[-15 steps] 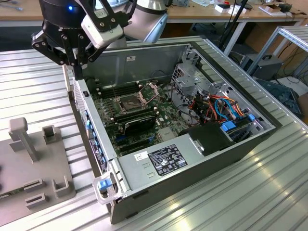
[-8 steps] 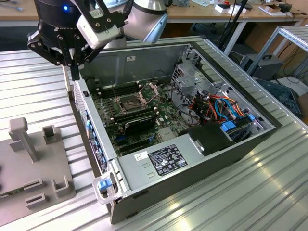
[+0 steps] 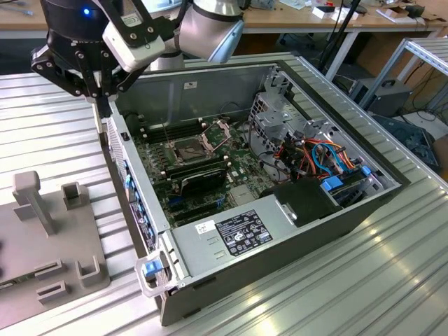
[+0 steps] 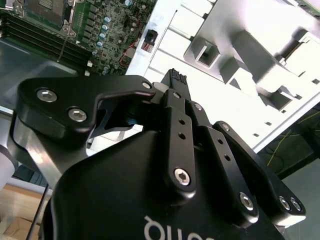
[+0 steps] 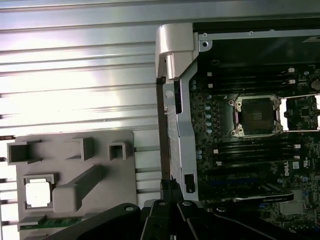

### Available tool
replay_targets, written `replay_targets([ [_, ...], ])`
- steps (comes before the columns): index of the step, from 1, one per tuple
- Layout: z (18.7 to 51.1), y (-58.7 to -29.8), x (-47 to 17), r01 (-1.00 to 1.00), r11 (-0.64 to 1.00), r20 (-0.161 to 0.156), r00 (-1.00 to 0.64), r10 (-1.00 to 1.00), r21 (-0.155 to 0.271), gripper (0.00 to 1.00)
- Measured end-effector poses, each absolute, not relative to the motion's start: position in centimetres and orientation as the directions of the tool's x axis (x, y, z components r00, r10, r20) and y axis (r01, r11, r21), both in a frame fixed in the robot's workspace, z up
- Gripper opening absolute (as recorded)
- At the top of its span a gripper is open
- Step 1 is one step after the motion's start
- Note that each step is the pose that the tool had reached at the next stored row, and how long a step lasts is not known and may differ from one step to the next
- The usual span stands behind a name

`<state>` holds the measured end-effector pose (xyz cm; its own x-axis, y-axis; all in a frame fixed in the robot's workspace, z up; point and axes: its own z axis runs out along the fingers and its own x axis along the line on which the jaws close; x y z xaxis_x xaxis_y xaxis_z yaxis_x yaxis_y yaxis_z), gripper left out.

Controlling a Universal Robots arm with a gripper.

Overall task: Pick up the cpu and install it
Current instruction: 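Reach for the cpu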

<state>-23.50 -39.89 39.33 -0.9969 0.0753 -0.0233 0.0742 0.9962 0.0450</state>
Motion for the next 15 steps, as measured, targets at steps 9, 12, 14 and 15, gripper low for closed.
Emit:
replay_targets([
  [9, 39.3, -39.9, -24.5, 0.074, 0.996, -0.023, -0.997, 0.075, 0.045, 0.11],
  [12, 39.3, -39.9, -24.8, 0.074, 0.996, -0.023, -0.997, 0.075, 0.045, 0.11],
  [14, 39.3, -39.9, -25.1, 0.074, 0.996, -0.023, -0.997, 0.075, 0.045, 0.11],
  [15, 39.3, -39.9, -25.2, 0.074, 0.996, -0.023, -0.997, 0.075, 0.045, 0.11],
])
